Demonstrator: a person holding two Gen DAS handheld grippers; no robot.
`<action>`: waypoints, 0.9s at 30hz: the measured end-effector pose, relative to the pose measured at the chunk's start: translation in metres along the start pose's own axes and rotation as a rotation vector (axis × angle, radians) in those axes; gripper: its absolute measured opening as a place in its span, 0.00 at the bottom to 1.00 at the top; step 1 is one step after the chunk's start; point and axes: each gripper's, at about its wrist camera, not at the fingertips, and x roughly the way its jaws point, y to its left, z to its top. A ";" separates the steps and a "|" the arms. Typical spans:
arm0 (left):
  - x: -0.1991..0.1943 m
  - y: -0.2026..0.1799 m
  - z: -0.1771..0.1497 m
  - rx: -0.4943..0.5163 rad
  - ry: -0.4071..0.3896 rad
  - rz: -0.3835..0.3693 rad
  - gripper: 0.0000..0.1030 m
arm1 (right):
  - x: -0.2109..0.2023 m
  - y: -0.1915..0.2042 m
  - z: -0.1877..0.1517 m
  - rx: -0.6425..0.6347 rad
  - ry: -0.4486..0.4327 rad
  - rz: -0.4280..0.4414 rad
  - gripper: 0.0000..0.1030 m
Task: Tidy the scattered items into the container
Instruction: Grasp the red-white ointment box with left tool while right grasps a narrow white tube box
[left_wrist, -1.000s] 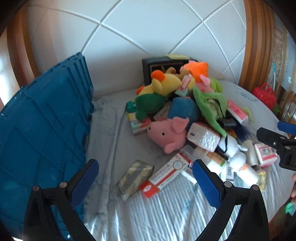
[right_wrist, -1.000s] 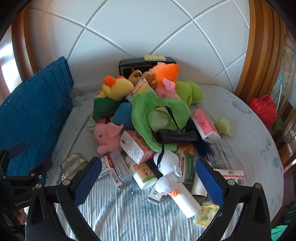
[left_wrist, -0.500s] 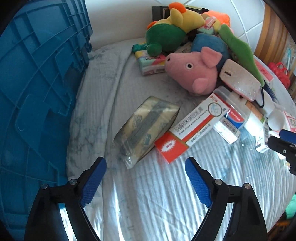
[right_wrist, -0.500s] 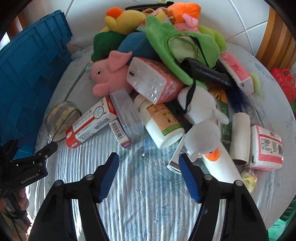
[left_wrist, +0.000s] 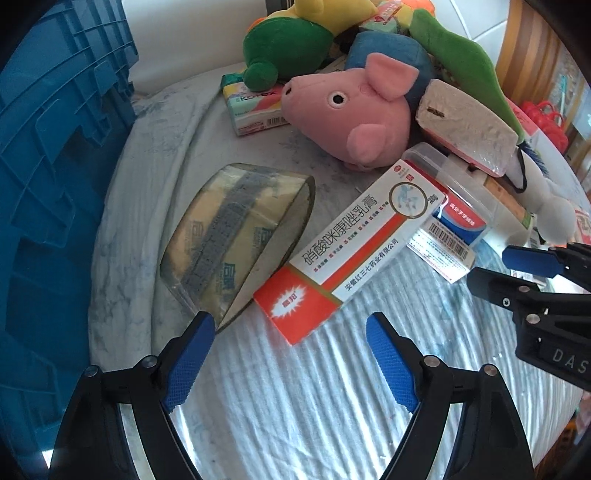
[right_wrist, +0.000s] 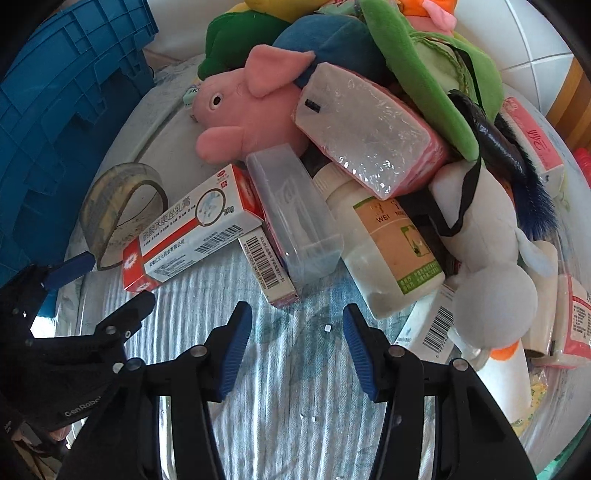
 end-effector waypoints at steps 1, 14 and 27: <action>0.003 -0.002 0.003 0.006 0.000 0.000 0.82 | 0.004 0.000 0.002 -0.002 0.004 -0.001 0.49; 0.031 -0.003 0.020 -0.010 0.020 -0.001 0.64 | 0.031 0.010 0.009 -0.045 0.050 -0.003 0.22; -0.016 -0.004 -0.053 -0.031 0.061 -0.053 0.48 | 0.005 0.010 -0.066 -0.035 0.096 0.050 0.18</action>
